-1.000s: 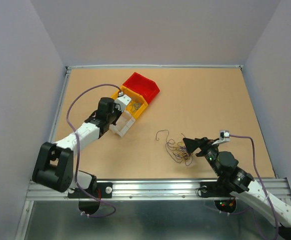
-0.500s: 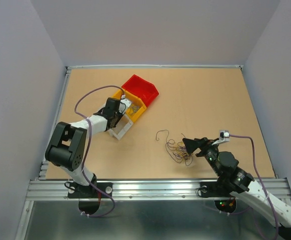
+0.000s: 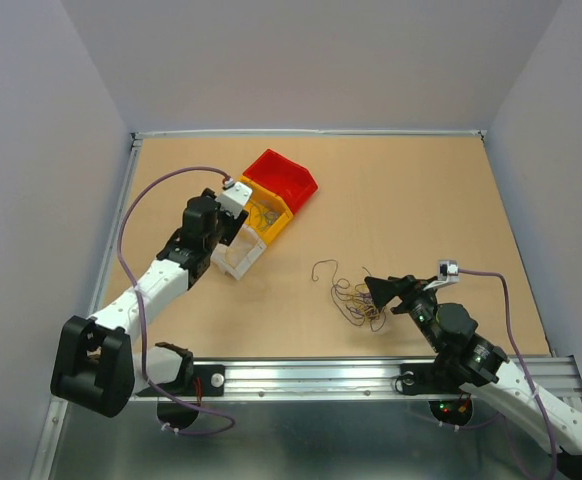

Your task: Untangle the cables

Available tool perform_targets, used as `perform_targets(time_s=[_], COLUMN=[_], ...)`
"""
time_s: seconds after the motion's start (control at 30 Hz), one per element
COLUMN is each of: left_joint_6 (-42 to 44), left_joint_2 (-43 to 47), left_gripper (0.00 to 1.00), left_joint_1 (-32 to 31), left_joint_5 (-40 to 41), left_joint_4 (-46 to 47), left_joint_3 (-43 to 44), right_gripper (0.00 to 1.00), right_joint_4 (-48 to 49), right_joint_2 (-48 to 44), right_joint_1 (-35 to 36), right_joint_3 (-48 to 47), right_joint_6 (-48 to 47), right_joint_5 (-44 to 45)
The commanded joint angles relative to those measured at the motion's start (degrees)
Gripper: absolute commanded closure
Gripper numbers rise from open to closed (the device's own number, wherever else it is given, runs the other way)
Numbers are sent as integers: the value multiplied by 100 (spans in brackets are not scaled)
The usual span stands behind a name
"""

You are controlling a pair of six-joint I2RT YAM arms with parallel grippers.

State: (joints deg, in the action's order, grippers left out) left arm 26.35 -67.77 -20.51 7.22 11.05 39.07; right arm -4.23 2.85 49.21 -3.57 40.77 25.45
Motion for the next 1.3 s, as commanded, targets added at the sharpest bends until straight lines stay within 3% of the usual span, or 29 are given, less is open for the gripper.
perform_targets(time_s=[0.0, 0.1, 0.27, 0.57, 0.67, 0.77, 0.8, 0.87, 0.9, 0.97, 1.27], left_joint_6=[124, 265, 502, 591, 503, 424, 415, 336, 310, 187, -95], left_joint_2=[132, 281, 405, 54, -314, -570, -606, -624, -598, -493, -754], left_gripper=[27, 24, 7, 4, 14, 39, 55, 70, 86, 100, 100], left_joint_1=[-5, -102, -199, -462, -489, -489, -489, -489, -480, -454, -120], left_joint_5=[-1375, -1977, -2682, -2788, -2586, -2332, -2174, -2006, -1936, -1603, -584], left_joint_4=[-207, -533, -823, -999, -956, -894, -868, -815, -780, -596, -516], left_joint_3=[-40, -48, -57, 39, 136, 233, 259, 268, 250, 180, 303], right_gripper=[2, 1, 1, 1, 1, 1, 1, 1, 1, 2, 2], right_joint_4=[326, 344, 370, 370, 370, 370, 370, 370, 370, 370, 370], right_joint_2=[-57, -57, -48, -39, -39, -30, -39, -39, -39, -39, -39], right_joint_1=[27, 18, 27, 27, 18, 27, 27, 27, 27, 27, 27], right_joint_3=[305, 305, 305, 305, 305, 305, 305, 410, 410, 410, 419], right_joint_6=[-78, -96, -140, -166, -158, -166, -166, -166, -166, -166, -166], right_joint_5=[-14, -31, -84, -119, -128, -137, -137, -146, -146, -155, -172])
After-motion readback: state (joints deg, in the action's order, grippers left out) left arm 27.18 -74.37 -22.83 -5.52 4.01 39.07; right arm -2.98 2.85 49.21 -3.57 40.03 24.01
